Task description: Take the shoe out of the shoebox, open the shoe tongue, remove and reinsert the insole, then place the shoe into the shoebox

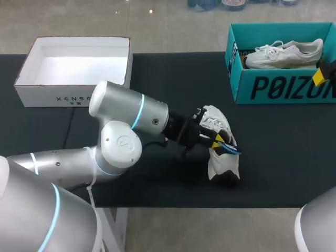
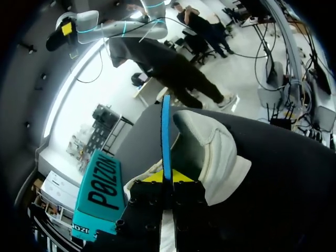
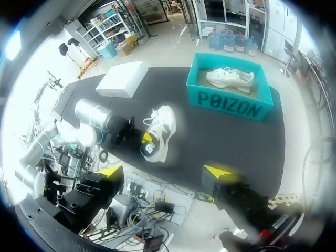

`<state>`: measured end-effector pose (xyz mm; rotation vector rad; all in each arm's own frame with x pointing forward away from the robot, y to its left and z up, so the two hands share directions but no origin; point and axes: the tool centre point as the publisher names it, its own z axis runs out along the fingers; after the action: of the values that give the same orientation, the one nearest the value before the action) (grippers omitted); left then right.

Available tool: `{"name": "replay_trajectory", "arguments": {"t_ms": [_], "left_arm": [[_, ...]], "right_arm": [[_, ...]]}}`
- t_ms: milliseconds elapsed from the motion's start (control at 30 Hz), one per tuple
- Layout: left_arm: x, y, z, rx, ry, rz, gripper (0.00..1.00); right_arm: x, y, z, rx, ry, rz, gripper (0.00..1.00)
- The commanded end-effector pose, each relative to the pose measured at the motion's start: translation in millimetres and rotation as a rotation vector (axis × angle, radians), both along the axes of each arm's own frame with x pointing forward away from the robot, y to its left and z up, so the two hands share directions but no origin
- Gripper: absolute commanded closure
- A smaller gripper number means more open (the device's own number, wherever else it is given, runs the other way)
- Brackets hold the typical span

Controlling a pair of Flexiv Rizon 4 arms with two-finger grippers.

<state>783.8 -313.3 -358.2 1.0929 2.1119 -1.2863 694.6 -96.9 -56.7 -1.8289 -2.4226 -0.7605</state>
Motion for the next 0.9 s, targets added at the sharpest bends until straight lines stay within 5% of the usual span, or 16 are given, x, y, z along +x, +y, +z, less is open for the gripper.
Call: {"name": "replay_trajectory", "arguments": {"t_ms": [33, 233, 267, 400, 433, 567, 900], "left_arm": [[9.0, 5, -5, 0.039, 0.002, -0.007, 1.00], [3.8, -3, -14, 0.018, 0.028, -0.003, 1.00], [2.4, -3, -13, 0.005, 0.030, 0.003, 0.75], [-2.9, 0, -5, -0.015, 0.025, 0.015, 0.51], [-4.3, 2, -2, -0.025, 0.021, 0.022, 0.38], [-11.1, 8, 12, -0.056, 0.005, 0.042, 0.66], [-21.9, 6, 21, -0.081, -0.009, 0.049, 0.79]], "right_arm": [[2.8, 1, 1, -0.002, 0.006, 0.000, 0.00], [2.8, 1, 1, -0.002, 0.006, 0.000, 0.00], [2.8, 1, 1, -0.002, 0.006, 0.000, 0.00], [2.8, 1, 1, -0.002, 0.006, 0.000, 0.00], [2.8, 1, 1, -0.002, 0.006, 0.000, 0.00], [2.8, 1, 1, -0.002, 0.006, 0.000, 0.00], [2.8, 1, 1, -0.002, 0.006, 0.000, 0.00]]}}
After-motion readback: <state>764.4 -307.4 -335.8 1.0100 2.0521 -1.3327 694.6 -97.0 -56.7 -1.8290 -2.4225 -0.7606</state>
